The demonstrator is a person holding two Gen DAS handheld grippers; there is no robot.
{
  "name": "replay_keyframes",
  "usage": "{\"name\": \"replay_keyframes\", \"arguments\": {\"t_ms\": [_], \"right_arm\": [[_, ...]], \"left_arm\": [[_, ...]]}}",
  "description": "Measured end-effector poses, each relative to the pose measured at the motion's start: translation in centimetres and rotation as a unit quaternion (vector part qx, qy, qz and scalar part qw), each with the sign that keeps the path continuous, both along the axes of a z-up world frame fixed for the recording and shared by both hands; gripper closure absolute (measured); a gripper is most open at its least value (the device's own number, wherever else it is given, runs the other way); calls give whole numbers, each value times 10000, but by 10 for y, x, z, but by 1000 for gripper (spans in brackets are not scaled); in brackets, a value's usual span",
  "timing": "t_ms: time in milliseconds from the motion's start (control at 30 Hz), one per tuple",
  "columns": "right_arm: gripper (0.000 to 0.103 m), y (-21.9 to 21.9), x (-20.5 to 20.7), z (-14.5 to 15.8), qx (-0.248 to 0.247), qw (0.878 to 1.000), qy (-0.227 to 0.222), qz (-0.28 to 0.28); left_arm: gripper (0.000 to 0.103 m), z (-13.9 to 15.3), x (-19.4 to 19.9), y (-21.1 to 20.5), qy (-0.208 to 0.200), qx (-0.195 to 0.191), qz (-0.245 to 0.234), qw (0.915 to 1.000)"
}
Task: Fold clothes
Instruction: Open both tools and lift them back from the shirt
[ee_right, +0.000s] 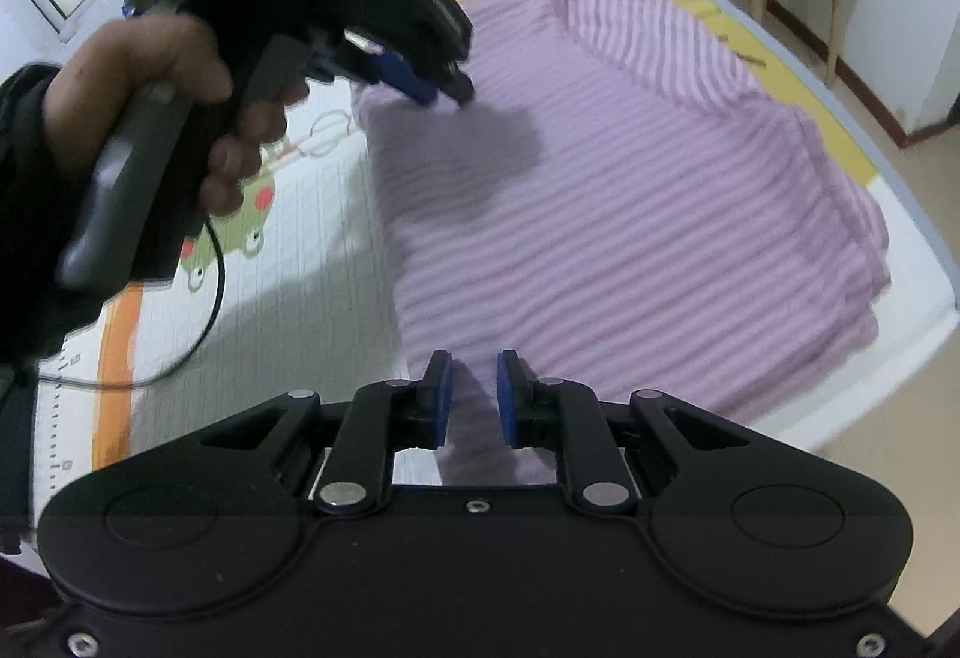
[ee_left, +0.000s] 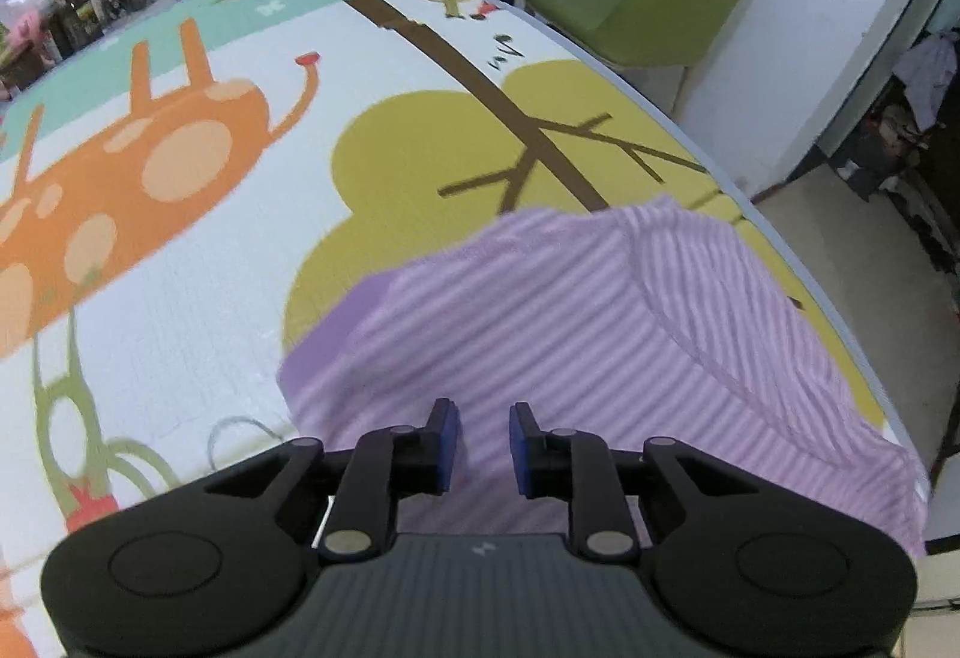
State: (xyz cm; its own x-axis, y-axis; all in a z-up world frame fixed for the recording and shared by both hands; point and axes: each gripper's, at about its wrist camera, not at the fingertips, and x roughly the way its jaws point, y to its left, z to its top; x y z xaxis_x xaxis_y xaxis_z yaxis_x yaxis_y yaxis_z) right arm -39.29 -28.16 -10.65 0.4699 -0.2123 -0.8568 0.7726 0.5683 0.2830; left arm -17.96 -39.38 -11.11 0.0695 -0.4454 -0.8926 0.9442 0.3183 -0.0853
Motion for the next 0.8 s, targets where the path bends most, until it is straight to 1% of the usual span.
{"name": "replay_keyframes", "arguments": {"t_ms": [100,233,300,367,400,467,500,533,633,733,767,800], "right_arm": [[88,9,-5,-2,110,9999,50,-23],[87,19,-10,-2,132,9998,102,-67],[87,23,-13,-1,169,9997,116,-111],[86,27,-18,0,234,9995,141,-168],[85,30,-20,1,269,9993,150,-204],[83,33,-25,3,317,9989,162,-295],[83,35,-27,3,329,9987,164,-352],[83,35,-28,5,306,9985,153,-417],[76,36,-32,10,225,9978,118,-611],[72,33,-34,17,81,9972,61,-738],[68,31,-33,19,40,9970,66,-769],[67,30,-32,21,1,9968,75,-798]], "left_arm": [[78,1,9,-4,139,28,112,9998],[79,8,16,-7,29,-20,273,9996],[78,11,20,-6,129,-43,351,9993],[71,16,23,-3,181,-76,443,9988],[70,18,24,0,211,-87,476,9986],[61,22,25,5,229,-103,506,9984],[58,25,25,8,215,-110,506,9984],[53,28,23,12,156,-126,496,9986],[45,33,18,22,8,-119,432,9990],[41,38,15,36,14,-82,385,9992],[38,39,13,41,-3,-70,390,9992],[36,40,12,46,-21,-57,395,9992]]}}
